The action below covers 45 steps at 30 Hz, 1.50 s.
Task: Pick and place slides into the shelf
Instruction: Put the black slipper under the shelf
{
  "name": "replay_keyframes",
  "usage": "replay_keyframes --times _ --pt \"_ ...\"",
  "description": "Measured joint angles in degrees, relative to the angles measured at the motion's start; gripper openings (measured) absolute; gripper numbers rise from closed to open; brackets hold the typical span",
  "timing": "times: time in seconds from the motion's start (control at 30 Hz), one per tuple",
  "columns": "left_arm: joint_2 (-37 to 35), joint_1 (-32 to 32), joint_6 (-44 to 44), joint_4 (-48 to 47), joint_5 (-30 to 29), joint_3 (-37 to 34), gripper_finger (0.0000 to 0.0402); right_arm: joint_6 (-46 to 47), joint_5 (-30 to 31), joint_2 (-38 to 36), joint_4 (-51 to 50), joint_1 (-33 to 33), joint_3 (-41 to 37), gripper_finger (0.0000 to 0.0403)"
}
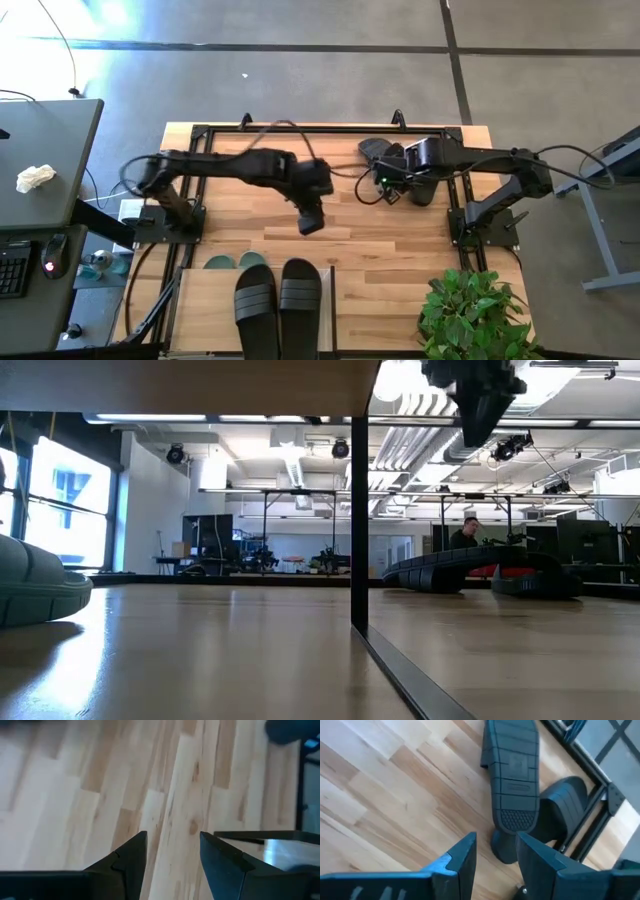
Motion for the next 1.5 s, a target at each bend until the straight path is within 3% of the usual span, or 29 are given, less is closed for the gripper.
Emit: replay_keyframes --times 0.23,0.5,0.7,0.97,1.2,1.5 --pt "-10.28 -5.18 0.1 1.0 -0.15 0.02 0.0166 -1.14 1.62 0.28 9.04 -0.79 -16.77 0.0128" --pt "-17.11 -10.88 -0.28 3.58 0.22 0.01 0.0166 -9.16 -2.95 0.14 20.02 -2.77 -26.24 0.0138" --pt "-20.3 -13.73 -2.91 3.52 0.43 -0.08 0.0166 -17.77 0.1 0.15 20.77 -4.13 -26.82 0.018" --pt "-24.06 -17.35 -4.79 4.74 -2.53 -0.04 0.0166 -20.05 10.9 0.13 23.86 -3.52 -26.59 0.025" --pt "-25.85 -21.53 -4.15 7.86 -7.07 -0.09 0.0166 -15.11 11.63 1.27 23.88 -1.77 -26.58 0.0256" --pt "-25.81 -21.37 -4.51 7.92 -7.67 -0.09 0.0166 -16.15 13.77 10.91 22.46 0.86 -26.59 0.0256"
